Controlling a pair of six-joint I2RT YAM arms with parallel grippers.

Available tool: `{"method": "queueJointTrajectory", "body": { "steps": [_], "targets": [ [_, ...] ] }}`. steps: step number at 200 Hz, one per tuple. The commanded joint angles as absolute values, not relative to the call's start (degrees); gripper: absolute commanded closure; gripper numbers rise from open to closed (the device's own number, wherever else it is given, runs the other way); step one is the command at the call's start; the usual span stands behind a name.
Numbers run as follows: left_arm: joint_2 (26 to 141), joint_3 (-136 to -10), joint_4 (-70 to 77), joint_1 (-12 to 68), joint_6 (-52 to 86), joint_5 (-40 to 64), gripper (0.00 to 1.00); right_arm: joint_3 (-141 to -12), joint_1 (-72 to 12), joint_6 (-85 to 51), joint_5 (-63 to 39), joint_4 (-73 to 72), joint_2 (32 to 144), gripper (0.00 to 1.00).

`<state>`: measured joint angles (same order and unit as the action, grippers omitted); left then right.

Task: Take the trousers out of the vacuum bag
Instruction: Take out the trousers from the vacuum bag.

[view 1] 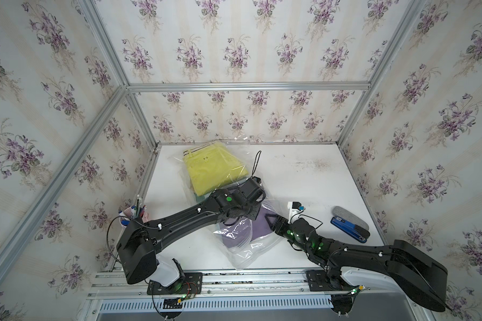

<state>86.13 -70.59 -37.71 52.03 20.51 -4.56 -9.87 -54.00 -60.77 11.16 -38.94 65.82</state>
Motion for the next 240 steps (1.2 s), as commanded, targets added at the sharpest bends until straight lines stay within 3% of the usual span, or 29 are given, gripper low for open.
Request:
{"method": "queueJointTrajectory", "body": {
  "steps": [1,45,71,196,220,240],
  "targets": [
    [85.68,-70.45,-37.35,51.94,20.91,-5.70,1.00,-10.85,-53.78,-59.52,10.38,-42.63,67.96,0.45],
    [84.21,-68.60,-36.96,51.94,20.82,-6.64,1.00,-10.94,-53.79,-57.50,10.06,-38.88,63.84,0.85],
    [84.20,-68.51,-37.33,51.78,20.75,-7.40,1.00,-11.28,-53.80,-57.19,8.17,-33.50,58.52,1.00],
    [84.52,-72.05,-40.20,50.54,19.26,-7.80,0.99,-13.75,-55.49,-60.77,5.06,0.69,27.58,1.00],
    [82.47,-71.58,-40.33,50.92,19.55,-6.17,0.87,-14.31,-55.53,-60.77,6.04,2.70,26.71,1.00],
    [78.58,-70.04,-40.04,52.24,19.42,-4.70,0.53,-15.39,-55.53,-60.92,6.02,2.52,27.78,1.00]
  ]
}}
